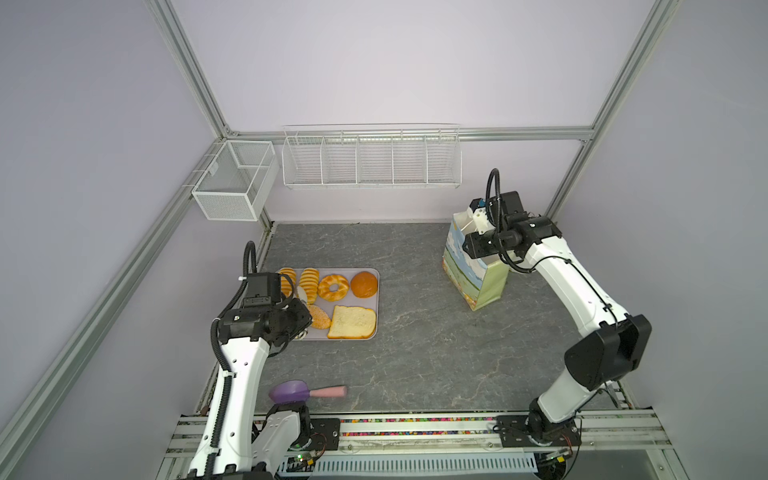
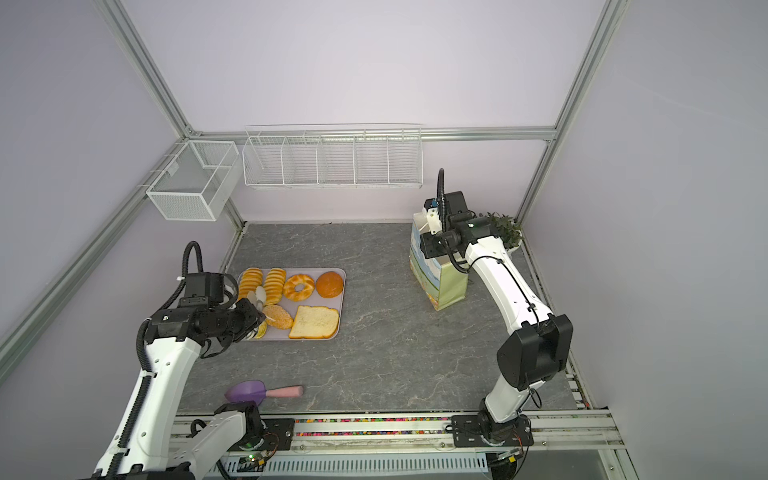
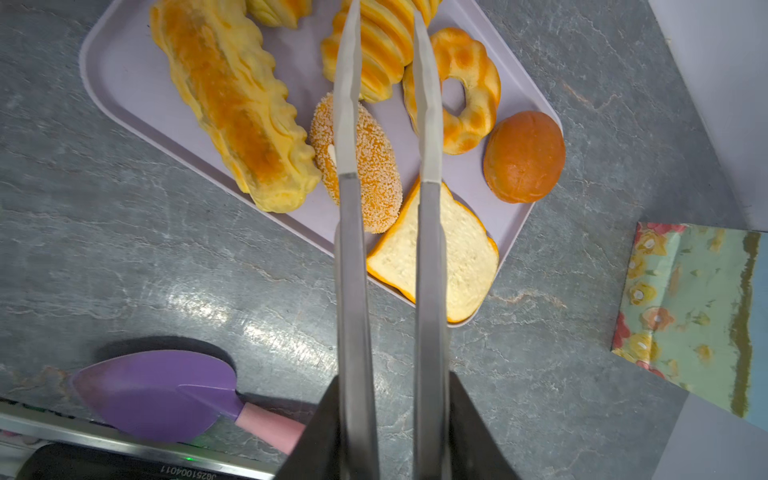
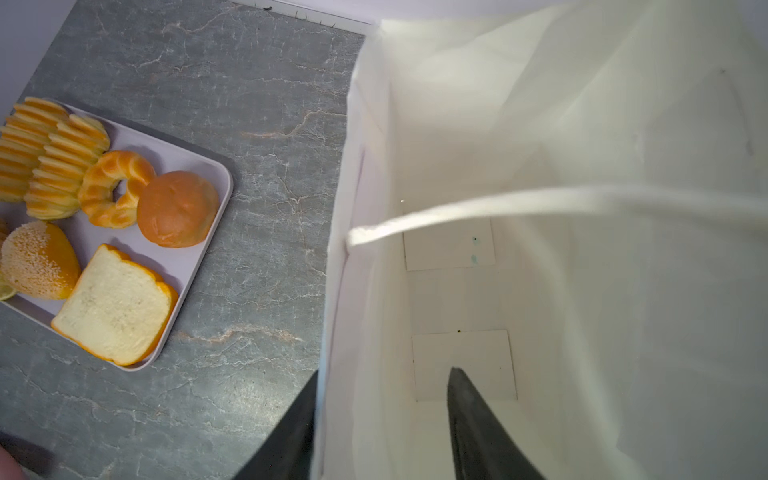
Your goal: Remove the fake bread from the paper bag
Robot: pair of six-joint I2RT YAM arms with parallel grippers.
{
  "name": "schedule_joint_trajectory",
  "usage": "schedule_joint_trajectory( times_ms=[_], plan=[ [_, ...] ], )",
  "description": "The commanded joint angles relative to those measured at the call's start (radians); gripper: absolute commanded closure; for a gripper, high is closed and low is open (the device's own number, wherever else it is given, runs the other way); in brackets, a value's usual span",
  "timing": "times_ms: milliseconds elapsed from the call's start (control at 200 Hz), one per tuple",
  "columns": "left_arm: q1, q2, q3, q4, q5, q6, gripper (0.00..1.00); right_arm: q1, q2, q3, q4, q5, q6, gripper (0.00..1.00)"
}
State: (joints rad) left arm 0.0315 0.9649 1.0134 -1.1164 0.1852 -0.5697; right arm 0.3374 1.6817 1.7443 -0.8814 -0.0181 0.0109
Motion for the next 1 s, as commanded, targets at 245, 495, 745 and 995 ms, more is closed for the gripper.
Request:
schedule_joint_trajectory(
  times_ms=[245,495,745,995],
  plan=[
    [-0.004,-0.017,0.03,0.004,-0.068,0.034,0.64,0.027,-0.09,0.093,-0.057,0.06,-0.013,0.4],
    [-0.004,-0.001,0.059,0.011,-0.142,0.025,0.57,0.027,-0.222,0.047,-0.048,0.081,-0.009,0.33],
    [0.048,0.015,0.086,-0.029,-0.293,0.001,0.53,0.028,-0.355,-0.043,-0.054,0.058,0.007,0.32],
    [0.117,0.1,0.084,-0.056,-0.312,0.027,0.54,0.027,-0.542,-0.214,-0.043,0.016,0.03,0.32]
  ],
)
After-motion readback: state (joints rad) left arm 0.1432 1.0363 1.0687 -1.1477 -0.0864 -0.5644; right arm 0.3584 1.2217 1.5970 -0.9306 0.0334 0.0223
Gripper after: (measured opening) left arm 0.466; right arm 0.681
